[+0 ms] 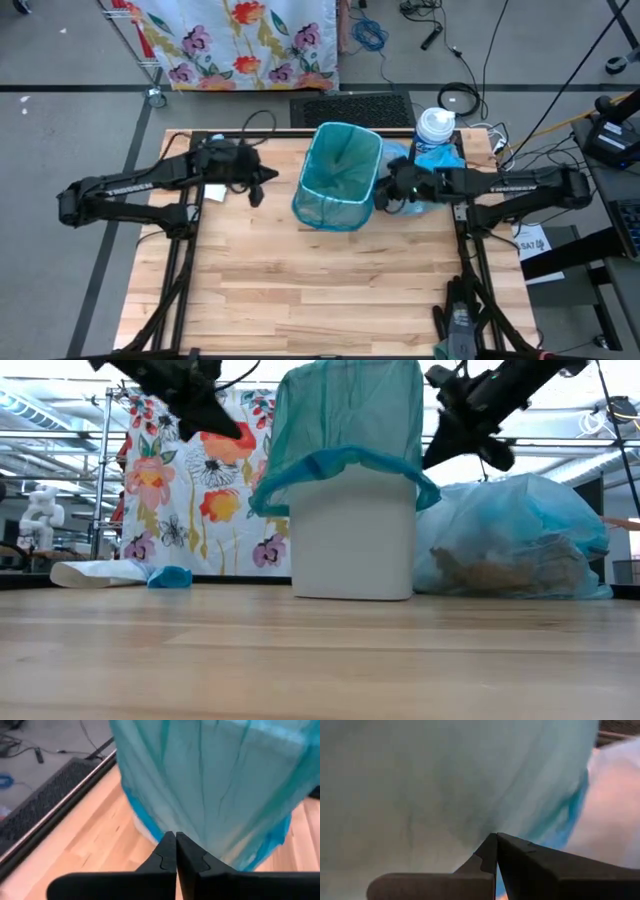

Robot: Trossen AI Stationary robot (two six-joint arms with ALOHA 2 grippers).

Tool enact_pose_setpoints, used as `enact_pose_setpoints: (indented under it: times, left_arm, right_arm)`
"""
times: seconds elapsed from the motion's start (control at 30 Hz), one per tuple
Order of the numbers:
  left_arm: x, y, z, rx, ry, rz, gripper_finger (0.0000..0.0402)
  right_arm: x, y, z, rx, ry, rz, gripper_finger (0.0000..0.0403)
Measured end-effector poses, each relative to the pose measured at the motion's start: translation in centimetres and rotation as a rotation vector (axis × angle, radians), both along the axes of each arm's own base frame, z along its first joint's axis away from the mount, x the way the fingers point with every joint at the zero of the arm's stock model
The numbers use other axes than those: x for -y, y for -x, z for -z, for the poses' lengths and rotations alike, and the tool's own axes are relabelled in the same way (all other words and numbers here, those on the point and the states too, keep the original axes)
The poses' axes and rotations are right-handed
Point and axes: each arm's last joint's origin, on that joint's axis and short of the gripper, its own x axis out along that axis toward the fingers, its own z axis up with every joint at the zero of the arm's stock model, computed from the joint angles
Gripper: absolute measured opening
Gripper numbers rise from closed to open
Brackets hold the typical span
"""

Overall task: Place trash/remove bag and relplace
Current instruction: Put the blue trash bag into the trash bin, then return to Home Position

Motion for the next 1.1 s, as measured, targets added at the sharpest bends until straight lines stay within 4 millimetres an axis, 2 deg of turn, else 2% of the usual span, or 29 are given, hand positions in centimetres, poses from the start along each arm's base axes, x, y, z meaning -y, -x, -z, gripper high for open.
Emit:
enact_pose_setpoints:
  times: [0.13,0.3,0.43,0.83,1.1]
  left_arm:
    - [0.7,2.1,1.1,0.024,0.039,-0.030,0.0000]
    - [1.2,3.6,1.7,0.065,0.083,-0.059,0.0000]
    - [1.4,4.3,1.5,0.076,0.099,-0.068,0.0000]
    - [1.6,4.9,1.0,0.107,0.065,-0.059,0.0009]
    - [1.3,4.1,1.6,0.048,0.034,-0.036,0.0025]
  right_arm:
    - [2.3,-1.2,0.2,0.040,-0.004,-0.045,0.0000]
    - [4.4,-4.0,0.6,0.154,0.069,-0.161,0.0000]
    - [5.2,-4.0,1.6,0.102,0.038,-0.130,0.0000]
    - [3.0,-2.1,-0.8,0.156,0.036,-0.191,0.0000]
    - [2.7,-1.9,-1.0,0.166,0.036,-0.201,0.0000]
